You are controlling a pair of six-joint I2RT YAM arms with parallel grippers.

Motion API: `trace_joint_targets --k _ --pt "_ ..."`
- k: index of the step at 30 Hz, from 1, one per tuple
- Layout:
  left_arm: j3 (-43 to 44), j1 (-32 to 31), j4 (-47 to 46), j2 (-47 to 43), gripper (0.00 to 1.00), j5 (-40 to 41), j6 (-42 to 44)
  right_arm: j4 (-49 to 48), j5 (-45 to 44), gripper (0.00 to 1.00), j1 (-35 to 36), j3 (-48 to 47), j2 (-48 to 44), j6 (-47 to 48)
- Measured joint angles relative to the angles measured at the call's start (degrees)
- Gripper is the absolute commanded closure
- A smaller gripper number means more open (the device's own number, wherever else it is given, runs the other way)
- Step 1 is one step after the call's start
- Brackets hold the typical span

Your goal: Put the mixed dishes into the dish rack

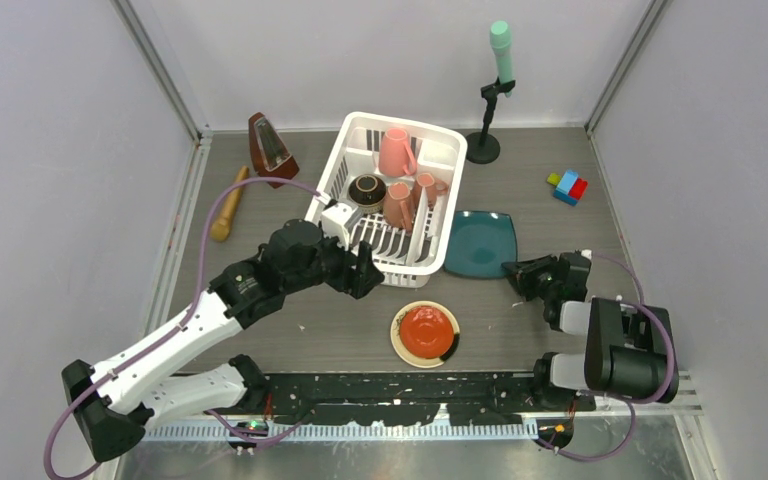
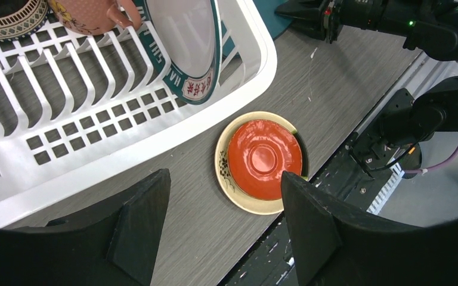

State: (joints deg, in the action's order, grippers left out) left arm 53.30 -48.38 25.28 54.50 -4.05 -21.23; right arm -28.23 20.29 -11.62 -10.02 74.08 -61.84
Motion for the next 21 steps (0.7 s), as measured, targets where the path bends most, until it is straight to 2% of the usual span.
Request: trace_joint_targets --k 2,5,7,15,21 --pt "0.0 0.0 -0.2 0.0 0.3 0.0 0.0 -2.0 0.3 0.99 0.0 0.0 2.6 -1.0" --pt "-0.2 0.0 -0.2 0.0 0.3 0.0 0.1 -4.4 1.8 0.99 -0.1 -0.3 1.6 -1.8" --pt "-0.3 0.0 -0.3 -0.1 0.3 -0.2 0.4 -0.5 0.9 0.99 0.4 -1.6 -1.5 -1.0" --pt "-1.6 0.0 -5.7 -0.9 0.3 -4.5 5.0 36.0 -7.0 0.99 0.7 -10.3 -24.0 6.6" --pt "-1.6 0.0 -12.6 0.1 0.29 -8.3 10.3 56.1 -9.6 1.0 0.7 -23.4 -26.3 10.9"
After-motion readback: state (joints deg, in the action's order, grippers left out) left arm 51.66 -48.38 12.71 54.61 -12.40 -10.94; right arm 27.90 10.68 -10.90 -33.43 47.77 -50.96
